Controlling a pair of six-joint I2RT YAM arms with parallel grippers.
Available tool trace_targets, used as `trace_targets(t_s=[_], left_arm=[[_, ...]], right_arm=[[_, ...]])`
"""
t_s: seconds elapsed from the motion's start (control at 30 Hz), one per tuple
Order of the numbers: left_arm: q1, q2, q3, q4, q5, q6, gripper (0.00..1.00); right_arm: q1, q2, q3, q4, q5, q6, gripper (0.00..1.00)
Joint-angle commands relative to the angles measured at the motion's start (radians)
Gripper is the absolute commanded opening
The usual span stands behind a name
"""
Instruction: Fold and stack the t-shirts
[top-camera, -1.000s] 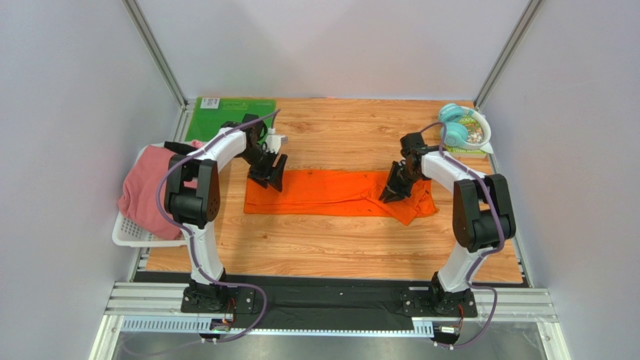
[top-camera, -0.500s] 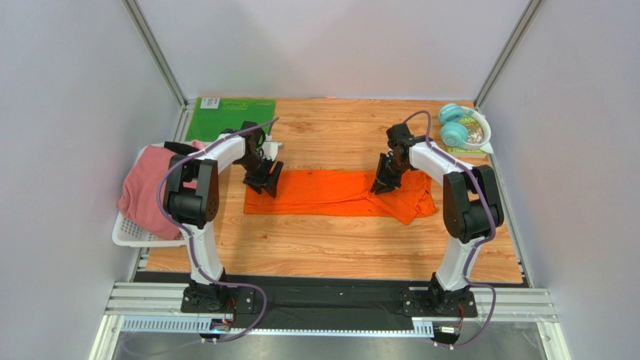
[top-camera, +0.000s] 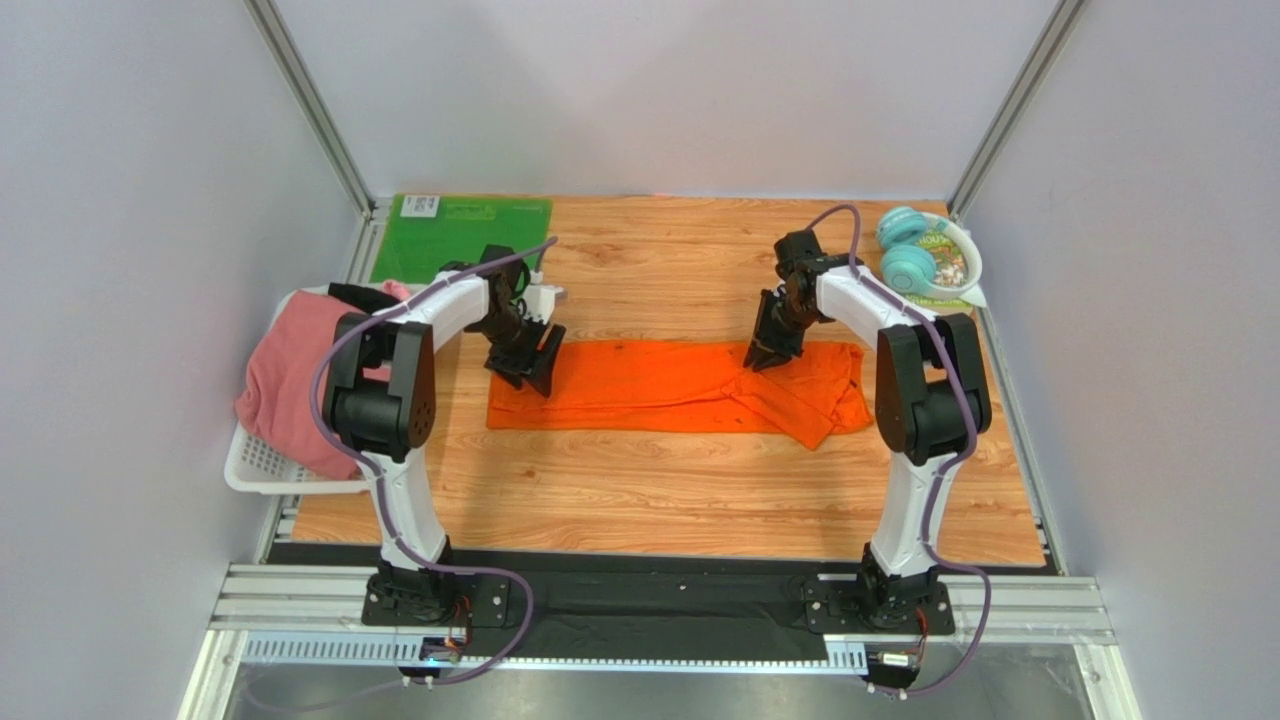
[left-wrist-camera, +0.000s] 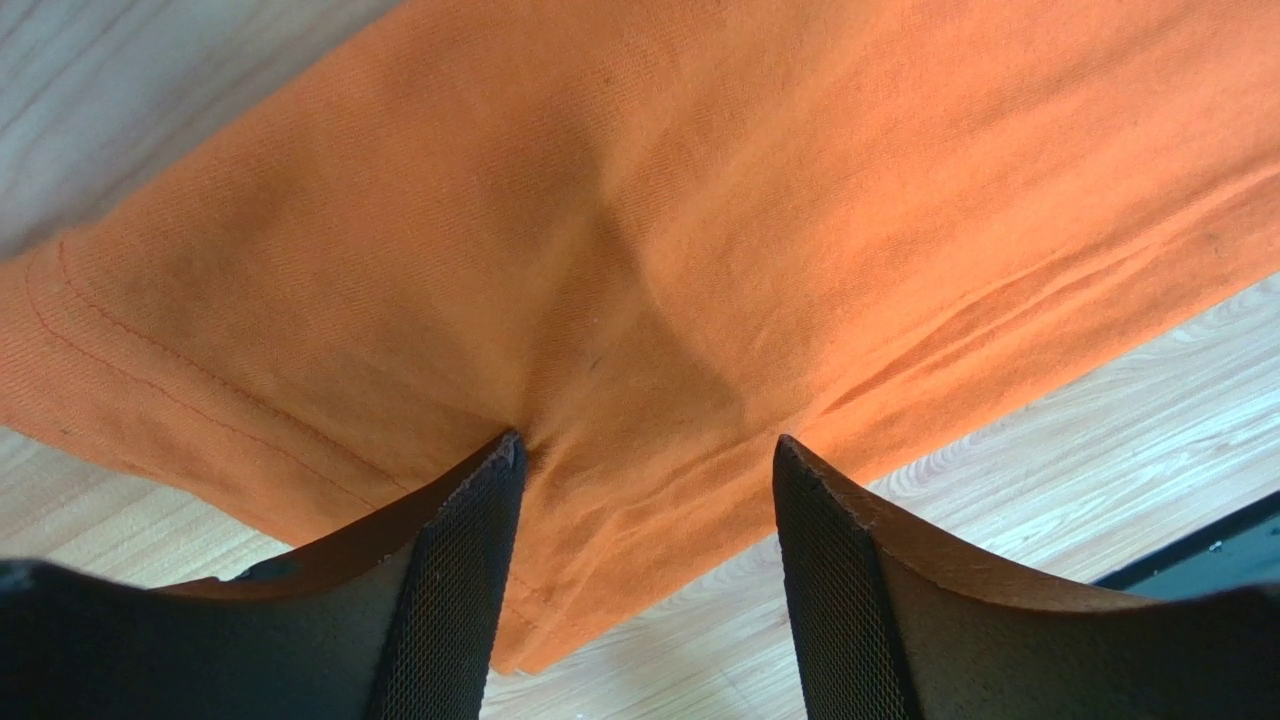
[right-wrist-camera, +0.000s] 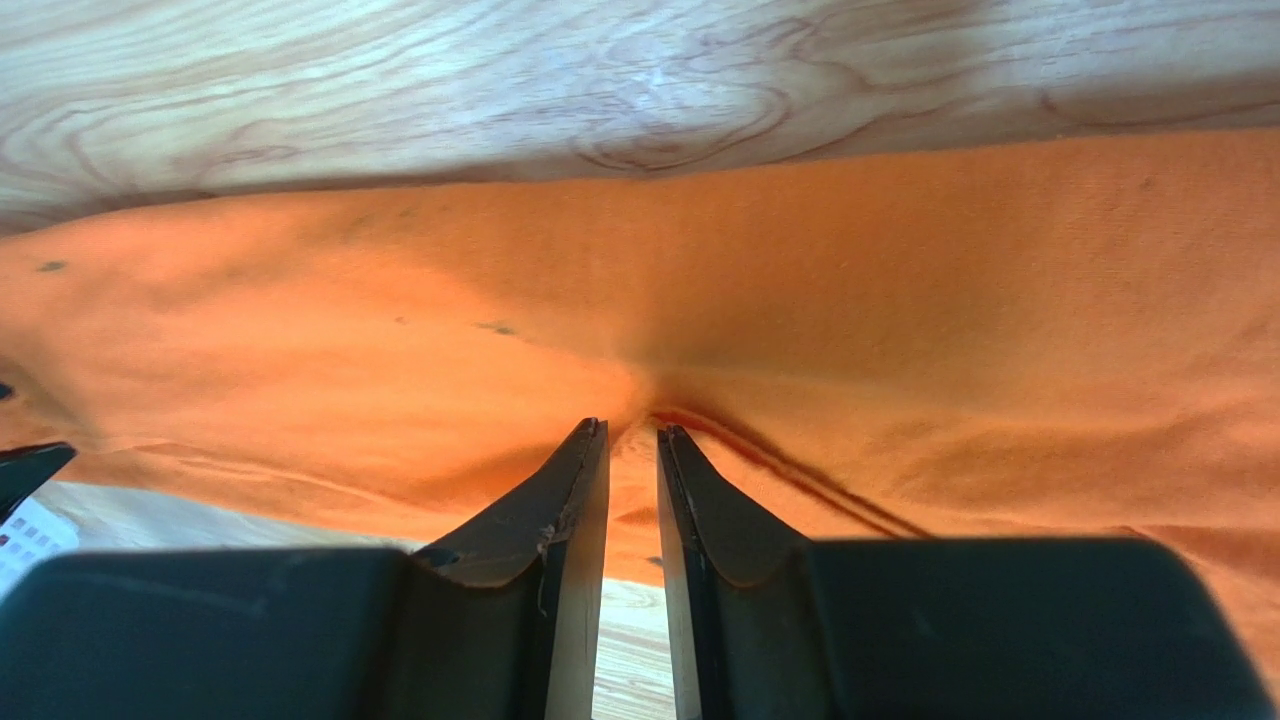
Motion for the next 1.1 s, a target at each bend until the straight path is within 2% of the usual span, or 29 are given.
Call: trace_targets(t_s=[0.0,1.07], left_arm=[[0.002,-0.054,-0.021,-0.002,-0.021,0.028,0.69],[0.002,-0.083,-0.049,0.005,-0.03,0.029,0.68]], right_arm=[[-0.012,0.013,0.019,-0.005,0.01,-0.019,0.24],[-0.033,0.025,0.019,0.032,-0.051,-0.024,0.24]])
